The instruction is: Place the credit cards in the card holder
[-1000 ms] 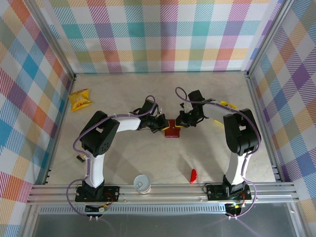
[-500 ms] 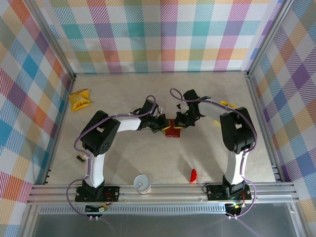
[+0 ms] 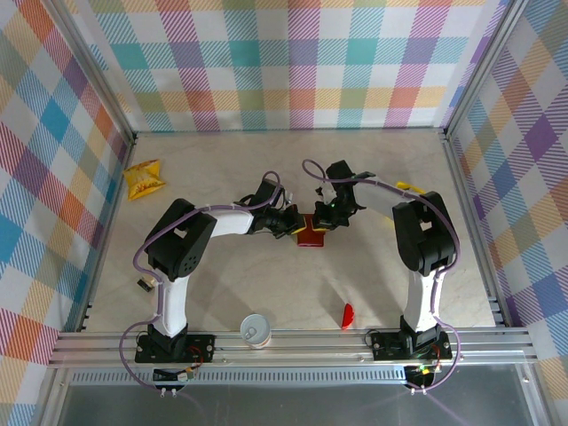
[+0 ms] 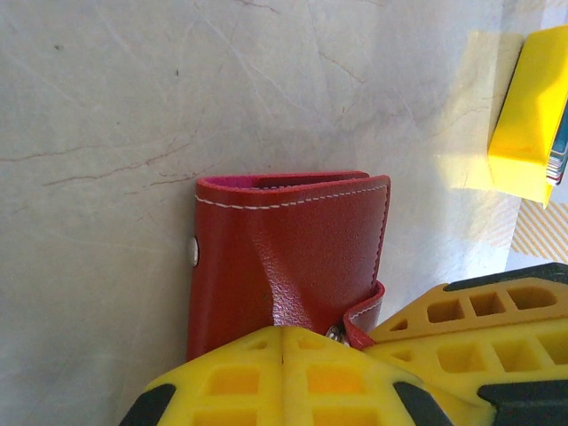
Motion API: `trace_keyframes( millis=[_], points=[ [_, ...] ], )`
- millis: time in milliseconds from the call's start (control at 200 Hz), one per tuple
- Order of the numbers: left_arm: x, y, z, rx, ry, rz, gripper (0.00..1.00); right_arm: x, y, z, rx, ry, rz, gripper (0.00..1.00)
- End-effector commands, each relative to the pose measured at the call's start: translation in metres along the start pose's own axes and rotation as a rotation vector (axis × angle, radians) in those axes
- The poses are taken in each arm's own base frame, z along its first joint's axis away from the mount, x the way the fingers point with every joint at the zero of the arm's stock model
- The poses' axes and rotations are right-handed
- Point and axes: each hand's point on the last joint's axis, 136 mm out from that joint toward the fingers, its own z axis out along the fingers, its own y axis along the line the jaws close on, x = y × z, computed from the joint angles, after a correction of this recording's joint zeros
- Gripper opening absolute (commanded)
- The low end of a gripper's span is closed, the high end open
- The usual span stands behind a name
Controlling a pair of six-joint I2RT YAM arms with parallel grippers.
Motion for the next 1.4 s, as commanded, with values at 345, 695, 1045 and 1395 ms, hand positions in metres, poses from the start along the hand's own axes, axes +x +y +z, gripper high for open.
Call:
trace_keyframes(
  millis=[345,695,1045,1395],
  points=[
    [0.015,0.020,0.013,-0.040,0.045,-0.029,0.00,-0.002,-0.004,0.015,0.055,0.018,0.029,0.00],
    [0.015,0.019,0.014,-0.029,0.047,-0.025,0.00,0.014,-0.015,0.028,0.115,0.083,0.038,0.00],
    [0.015,0.020,0.014,-0.025,0.048,-0.028,0.00,0.022,-0.045,0.044,0.228,0.116,0.082,0.00],
    [0.017,0.022,0.015,-0.023,0.047,-0.032,0.00,0.027,-0.060,0.054,0.277,0.145,0.106,0.00]
  ],
)
